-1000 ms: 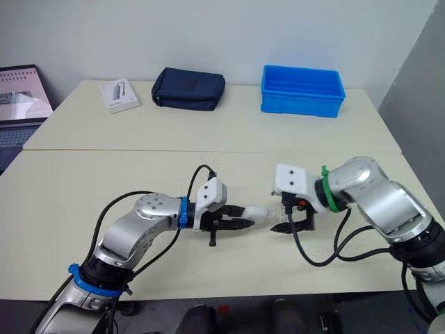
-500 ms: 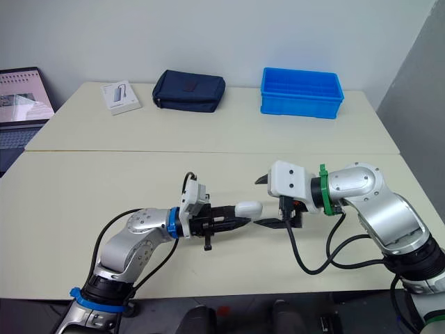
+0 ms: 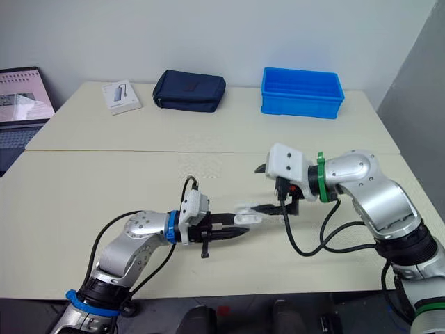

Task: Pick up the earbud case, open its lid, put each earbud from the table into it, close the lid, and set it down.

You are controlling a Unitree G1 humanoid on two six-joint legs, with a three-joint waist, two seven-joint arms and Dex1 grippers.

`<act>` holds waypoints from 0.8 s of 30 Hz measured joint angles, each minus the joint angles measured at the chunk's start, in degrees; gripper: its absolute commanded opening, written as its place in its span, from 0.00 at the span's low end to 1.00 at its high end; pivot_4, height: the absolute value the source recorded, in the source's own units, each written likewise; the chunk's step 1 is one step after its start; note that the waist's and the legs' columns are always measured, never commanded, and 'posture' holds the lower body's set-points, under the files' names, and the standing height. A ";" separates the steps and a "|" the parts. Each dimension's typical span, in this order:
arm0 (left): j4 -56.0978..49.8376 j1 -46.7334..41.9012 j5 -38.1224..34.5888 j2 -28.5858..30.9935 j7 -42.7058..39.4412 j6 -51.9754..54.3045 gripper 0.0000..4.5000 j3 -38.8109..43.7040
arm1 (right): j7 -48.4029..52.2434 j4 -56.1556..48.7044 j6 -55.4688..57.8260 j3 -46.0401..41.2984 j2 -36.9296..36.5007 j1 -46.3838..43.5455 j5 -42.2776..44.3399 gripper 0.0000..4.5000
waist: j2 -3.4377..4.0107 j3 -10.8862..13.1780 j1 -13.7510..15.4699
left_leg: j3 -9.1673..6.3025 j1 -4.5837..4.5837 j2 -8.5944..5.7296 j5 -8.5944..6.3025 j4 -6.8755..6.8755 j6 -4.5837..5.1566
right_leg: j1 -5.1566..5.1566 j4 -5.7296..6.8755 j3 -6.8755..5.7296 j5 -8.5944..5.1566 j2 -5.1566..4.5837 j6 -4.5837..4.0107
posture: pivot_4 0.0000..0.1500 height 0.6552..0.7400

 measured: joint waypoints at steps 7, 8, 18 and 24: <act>0.47 0.12 -0.40 -0.78 2.08 0.34 0.17 0.85 | 1.36 -1.36 2.57 -2.38 -1.04 0.54 4.27 1.00 | 0.00 0.00 0.01 | 0.00 -0.01 0.00 0.00 0.00 0.00 | 0.00 0.00 0.01 0.00 0.00 0.00 | 1.00 0.79; 0.67 0.23 -0.56 -0.94 2.92 0.46 0.17 1.46 | 1.34 -1.41 2.09 -3.29 -1.77 1.01 4.29 1.00 | 0.00 0.00 0.01 | 0.00 -0.01 0.00 0.00 0.00 0.00 | 0.00 -0.01 0.00 0.00 0.00 0.01 | 1.00 0.79; 0.91 4.23 -1.49 -1.82 13.53 -0.75 0.17 11.15 | -1.45 -4.65 -7.00 -21.24 -6.44 22.55 6.07 1.00 | -0.02 -0.01 0.23 | 0.01 0.00 -0.01 0.00 -0.04 0.00 | 0.04 -0.09 0.01 -0.01 -0.02 0.03 | 1.00 0.79; 0.66 6.98 -0.62 -2.79 20.93 -3.56 0.17 16.73 | 1.02 -4.51 -7.45 -37.69 -10.24 40.71 8.05 1.00 | -0.02 -0.01 0.30 | -0.01 0.55 -0.01 -0.01 -0.04 0.00 | 0.64 -0.12 -0.01 -0.16 -0.02 0.29 | 1.00 0.79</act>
